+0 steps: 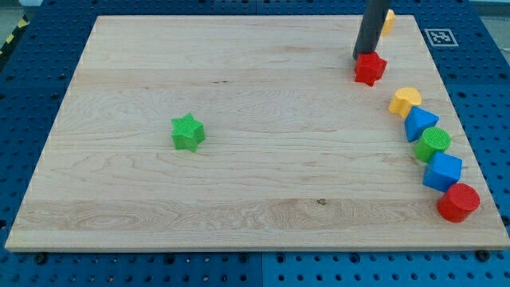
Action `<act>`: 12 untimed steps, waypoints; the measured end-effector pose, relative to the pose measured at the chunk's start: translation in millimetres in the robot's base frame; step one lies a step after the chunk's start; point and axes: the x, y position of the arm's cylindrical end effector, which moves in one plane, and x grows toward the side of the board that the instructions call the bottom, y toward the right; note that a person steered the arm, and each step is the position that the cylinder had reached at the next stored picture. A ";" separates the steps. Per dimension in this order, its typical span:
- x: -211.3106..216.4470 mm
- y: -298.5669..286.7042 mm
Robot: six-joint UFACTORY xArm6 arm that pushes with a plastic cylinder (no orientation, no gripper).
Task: Slide the red star to the top of the yellow heart
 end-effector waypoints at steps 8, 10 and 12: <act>19.5 14.7; 23.9 42.2; -2.3 -53.3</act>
